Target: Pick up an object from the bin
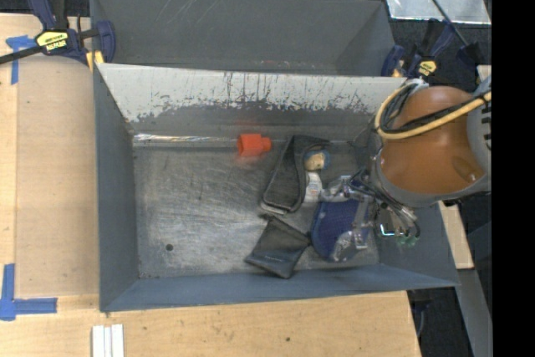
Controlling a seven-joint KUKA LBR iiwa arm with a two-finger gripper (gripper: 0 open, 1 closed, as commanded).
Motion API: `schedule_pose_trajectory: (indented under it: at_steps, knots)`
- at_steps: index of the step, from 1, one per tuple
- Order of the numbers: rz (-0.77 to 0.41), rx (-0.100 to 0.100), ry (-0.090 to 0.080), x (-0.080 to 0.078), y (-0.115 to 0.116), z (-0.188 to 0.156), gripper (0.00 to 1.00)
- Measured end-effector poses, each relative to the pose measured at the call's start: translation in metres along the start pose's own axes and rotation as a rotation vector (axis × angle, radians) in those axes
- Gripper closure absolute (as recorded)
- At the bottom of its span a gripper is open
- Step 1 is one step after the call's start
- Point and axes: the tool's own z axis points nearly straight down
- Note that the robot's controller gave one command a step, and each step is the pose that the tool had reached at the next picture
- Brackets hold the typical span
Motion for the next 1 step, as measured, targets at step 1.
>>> schedule_pose_trajectory:
  at_steps: [1]
  knots:
    - [0.181,0.003,-0.010,-0.0078,-0.0697,0.0003,0.00]
